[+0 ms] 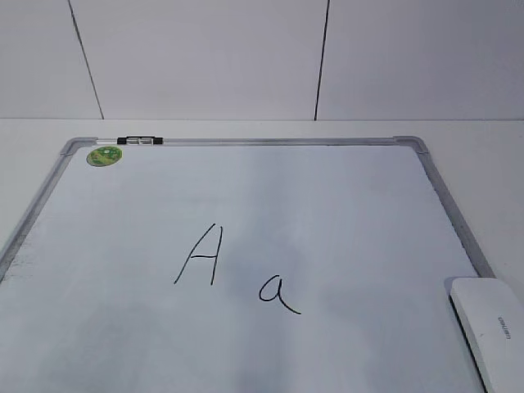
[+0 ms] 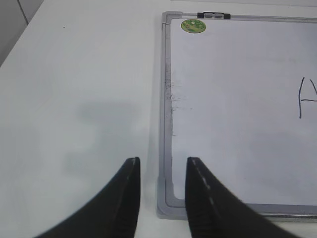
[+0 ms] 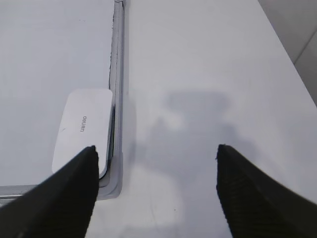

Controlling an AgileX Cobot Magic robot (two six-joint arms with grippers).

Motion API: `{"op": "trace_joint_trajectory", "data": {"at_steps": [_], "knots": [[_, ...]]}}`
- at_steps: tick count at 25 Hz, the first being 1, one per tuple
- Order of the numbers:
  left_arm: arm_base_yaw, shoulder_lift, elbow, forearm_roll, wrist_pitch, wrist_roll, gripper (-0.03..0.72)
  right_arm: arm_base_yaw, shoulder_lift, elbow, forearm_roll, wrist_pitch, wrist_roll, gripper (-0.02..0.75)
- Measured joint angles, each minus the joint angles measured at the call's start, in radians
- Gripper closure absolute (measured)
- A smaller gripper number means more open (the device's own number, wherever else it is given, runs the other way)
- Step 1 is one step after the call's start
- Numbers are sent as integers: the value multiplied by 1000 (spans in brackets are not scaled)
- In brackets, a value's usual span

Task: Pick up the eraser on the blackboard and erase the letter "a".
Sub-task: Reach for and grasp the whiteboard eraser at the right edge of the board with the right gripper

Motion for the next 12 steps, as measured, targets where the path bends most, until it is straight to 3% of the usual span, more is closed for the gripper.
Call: {"op": "trace_joint_trajectory", "data": {"at_steps": [12], "knots": [[-2,0,0,0,0,0,454,0,115,-13,16,0,42,146]]}}
